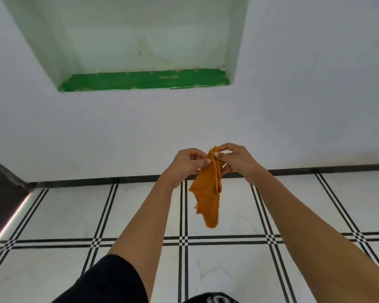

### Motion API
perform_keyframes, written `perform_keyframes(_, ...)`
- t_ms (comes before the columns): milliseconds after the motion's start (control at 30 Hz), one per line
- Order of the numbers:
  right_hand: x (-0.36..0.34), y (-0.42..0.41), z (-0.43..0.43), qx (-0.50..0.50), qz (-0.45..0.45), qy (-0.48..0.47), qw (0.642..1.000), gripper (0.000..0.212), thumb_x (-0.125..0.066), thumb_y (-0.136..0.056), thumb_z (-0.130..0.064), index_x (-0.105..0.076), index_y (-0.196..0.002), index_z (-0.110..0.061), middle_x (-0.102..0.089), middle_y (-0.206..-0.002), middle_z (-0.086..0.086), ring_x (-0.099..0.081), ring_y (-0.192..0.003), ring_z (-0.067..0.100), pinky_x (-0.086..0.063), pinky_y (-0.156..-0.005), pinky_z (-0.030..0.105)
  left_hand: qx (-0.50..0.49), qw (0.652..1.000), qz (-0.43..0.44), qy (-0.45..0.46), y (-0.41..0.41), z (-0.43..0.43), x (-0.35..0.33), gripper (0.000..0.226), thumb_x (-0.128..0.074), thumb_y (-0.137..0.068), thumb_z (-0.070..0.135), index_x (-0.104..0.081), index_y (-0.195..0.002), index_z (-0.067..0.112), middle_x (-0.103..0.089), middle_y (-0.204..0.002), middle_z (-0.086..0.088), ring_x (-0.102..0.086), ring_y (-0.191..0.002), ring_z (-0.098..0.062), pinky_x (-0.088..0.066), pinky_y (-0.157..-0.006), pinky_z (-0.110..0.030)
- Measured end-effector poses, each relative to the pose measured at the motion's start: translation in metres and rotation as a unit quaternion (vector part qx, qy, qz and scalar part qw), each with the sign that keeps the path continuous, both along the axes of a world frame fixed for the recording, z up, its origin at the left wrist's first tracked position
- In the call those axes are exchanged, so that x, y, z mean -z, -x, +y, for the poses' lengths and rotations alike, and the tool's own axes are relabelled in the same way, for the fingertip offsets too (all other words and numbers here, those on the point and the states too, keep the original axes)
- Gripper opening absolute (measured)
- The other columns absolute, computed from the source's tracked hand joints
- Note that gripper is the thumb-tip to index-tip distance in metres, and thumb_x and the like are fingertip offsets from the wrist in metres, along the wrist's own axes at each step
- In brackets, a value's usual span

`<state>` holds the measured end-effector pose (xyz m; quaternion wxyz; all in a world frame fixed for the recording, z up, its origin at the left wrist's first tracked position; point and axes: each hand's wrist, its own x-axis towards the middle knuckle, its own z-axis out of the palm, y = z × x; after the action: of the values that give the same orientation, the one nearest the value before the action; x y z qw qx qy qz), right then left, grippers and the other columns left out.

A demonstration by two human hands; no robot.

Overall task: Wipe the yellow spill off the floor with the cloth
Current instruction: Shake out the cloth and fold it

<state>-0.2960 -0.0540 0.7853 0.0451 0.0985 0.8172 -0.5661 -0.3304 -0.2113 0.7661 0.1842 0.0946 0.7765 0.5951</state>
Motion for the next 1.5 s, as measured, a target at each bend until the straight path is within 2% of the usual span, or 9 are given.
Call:
perform_keyframes(233,-0.007,-0.001,-0.030,-0.017,-0.007,-0.028,0.999,0.011,-0.053,-0.094,-0.026,-0.059,-0.096,-0.017,-0.063,-0.093,0.001,-0.063,-0.082,0.018,-0.050,-0.085,0.036,0.057,0.996,0.016,0.069,-0.008,-0.026,-0.015,0.048,-0.066,-0.085,0.022,-0.047,-0.129,0.022,-0.060,-0.107,-0.005,-0.060,-0.097,-0.022,-0.051,-0.078,-0.031)
perform_keyframes(433,-0.024,-0.013,-0.042,-0.022,0.013,0.005,1.000,0.013,-0.053,-0.094,-0.021,-0.058,-0.102,-0.012,-0.062,-0.105,0.010,-0.063,-0.096,0.030,-0.053,-0.087,0.042,0.036,0.997,-0.038,-0.061,-0.022,-0.039,-0.012,0.041,-0.056,-0.090,0.028,-0.046,-0.129,0.026,-0.063,-0.110,-0.002,-0.063,-0.101,-0.025,-0.054,-0.078,-0.035)
perform_keyframes(733,-0.033,-0.026,-0.043,0.015,-0.001,-0.022,1.000,0.014,-0.052,-0.095,-0.019,-0.052,-0.105,-0.010,-0.061,-0.103,0.015,-0.066,-0.089,0.034,-0.057,-0.077,0.043,-0.067,0.995,0.072,-0.023,-0.031,-0.039,-0.022,0.011,-0.066,-0.084,0.025,-0.058,-0.087,0.017,-0.063,-0.096,-0.002,-0.063,-0.088,-0.017,-0.056,-0.073,-0.028)
perform_keyframes(833,-0.030,-0.026,-0.033,0.076,0.030,-0.070,0.994,0.018,-0.049,-0.094,-0.009,-0.049,-0.111,-0.014,-0.061,-0.099,0.020,-0.067,-0.078,0.032,-0.059,-0.061,0.034,-0.143,0.979,0.148,-0.008,-0.030,-0.049,-0.024,0.016,-0.064,-0.087,0.029,-0.053,-0.082,0.017,-0.057,-0.093,0.002,-0.052,-0.088,-0.009,-0.043,-0.073,-0.023)
perform_keyframes(1033,-0.025,-0.018,-0.024,0.021,-0.081,-0.264,0.961,0.020,-0.055,-0.090,-0.008,-0.062,-0.106,0.001,-0.065,-0.101,0.014,-0.067,-0.087,0.026,-0.056,-0.078,0.030,-0.210,0.956,0.201,0.027,-0.018,-0.065,-0.033,0.017,-0.055,-0.092,0.031,-0.049,-0.094,0.015,-0.055,-0.090,0.000,-0.052,-0.084,-0.014,-0.043,-0.062,-0.017)
perform_keyframes(1167,-0.017,-0.021,-0.028,-0.025,-0.103,-0.420,0.901,0.013,-0.060,-0.086,-0.011,-0.052,-0.079,-0.005,-0.047,-0.070,0.001,-0.045,-0.061,0.010,-0.037,-0.052,0.018,-0.254,0.952,0.172,-0.019,-0.009,-0.070,-0.042,0.016,-0.054,-0.093,0.032,-0.048,-0.097,0.017,-0.054,-0.095,0.001,-0.052,-0.089,-0.016,-0.046,-0.068,-0.022)
perform_keyframes(1300,-0.013,-0.023,-0.035,-0.062,-0.065,-0.527,0.845,0.011,-0.060,-0.087,-0.014,-0.055,-0.094,-0.007,-0.047,-0.100,0.005,-0.051,-0.105,0.023,-0.043,-0.083,0.032,-0.272,0.952,0.141,-0.022,-0.002,-0.075,-0.043,0.017,-0.055,-0.092,0.032,-0.048,-0.099,0.018,-0.053,-0.101,-0.001,-0.051,-0.095,-0.019,-0.051,-0.084,-0.036)
perform_keyframes(1367,-0.018,-0.019,-0.038,-0.093,-0.071,-0.477,0.871,0.019,-0.061,-0.087,-0.019,-0.056,-0.099,-0.005,-0.049,-0.101,0.005,-0.050,-0.110,0.025,-0.041,-0.086,0.033,-0.280,0.951,0.130,-0.023,0.001,-0.077,-0.043,0.017,-0.055,-0.092,0.032,-0.048,-0.098,0.017,-0.054,-0.100,-0.003,-0.052,-0.093,-0.020,-0.051,-0.084,-0.038)
perform_keyframes(1500,-0.039,-0.017,-0.048,-0.054,-0.071,-0.121,0.989,0.014,-0.059,-0.088,-0.011,-0.057,-0.098,-0.002,-0.059,-0.085,0.011,-0.062,-0.080,0.021,-0.054,-0.072,0.030,-0.300,0.948,0.109,-0.023,0.002,-0.077,-0.041,0.018,-0.056,-0.092,0.028,-0.047,-0.097,0.013,-0.051,-0.083,0.003,-0.051,-0.080,-0.015,-0.048,-0.068,-0.027)
